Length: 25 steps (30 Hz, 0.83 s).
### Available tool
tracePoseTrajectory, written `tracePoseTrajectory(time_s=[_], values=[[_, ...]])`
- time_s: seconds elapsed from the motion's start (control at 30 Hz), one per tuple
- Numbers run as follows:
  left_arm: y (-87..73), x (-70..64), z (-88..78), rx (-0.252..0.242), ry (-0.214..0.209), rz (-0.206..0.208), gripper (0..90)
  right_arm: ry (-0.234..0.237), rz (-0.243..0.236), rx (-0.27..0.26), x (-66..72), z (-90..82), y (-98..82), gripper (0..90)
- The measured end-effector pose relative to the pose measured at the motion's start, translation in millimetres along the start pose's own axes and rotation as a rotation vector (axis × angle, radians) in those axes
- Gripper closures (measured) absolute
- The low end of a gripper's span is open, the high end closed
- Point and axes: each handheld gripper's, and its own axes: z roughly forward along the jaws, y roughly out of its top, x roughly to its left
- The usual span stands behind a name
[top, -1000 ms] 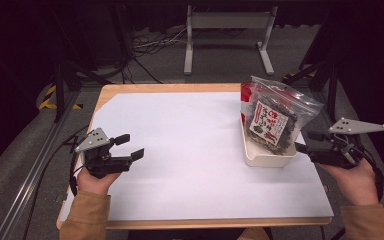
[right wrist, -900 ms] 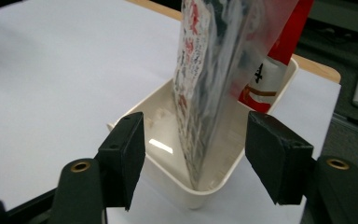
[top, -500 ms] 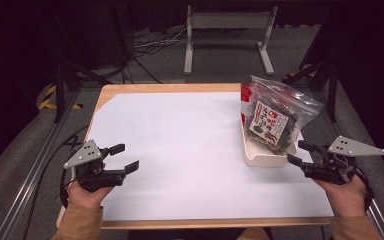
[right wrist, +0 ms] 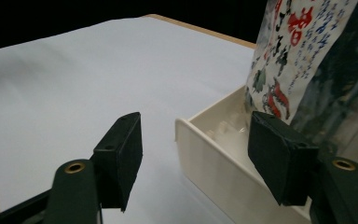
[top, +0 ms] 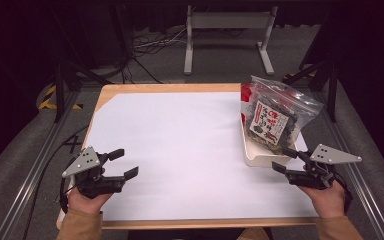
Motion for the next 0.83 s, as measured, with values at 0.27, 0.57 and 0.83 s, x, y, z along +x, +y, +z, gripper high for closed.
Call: tracePoseTrajectory(time_s=[0.27,0.57,0.83], values=[[-9.7,3.9,3.7,0.001,0.005,-0.006,20.9,0.064,0.02,-0.02,3.3,16.5,-20.3,34.7],[-16.7,8.6,4.8,0.0,0.025,-0.025,20.6,0.048,-0.028,0.017,10.6,27.0,-25.5,34.1],[-19.4,9.7,6.9,0.006,0.034,-0.028,18.8,0.044,-0.04,0.016,13.8,28.3,-23.5,31.2]])
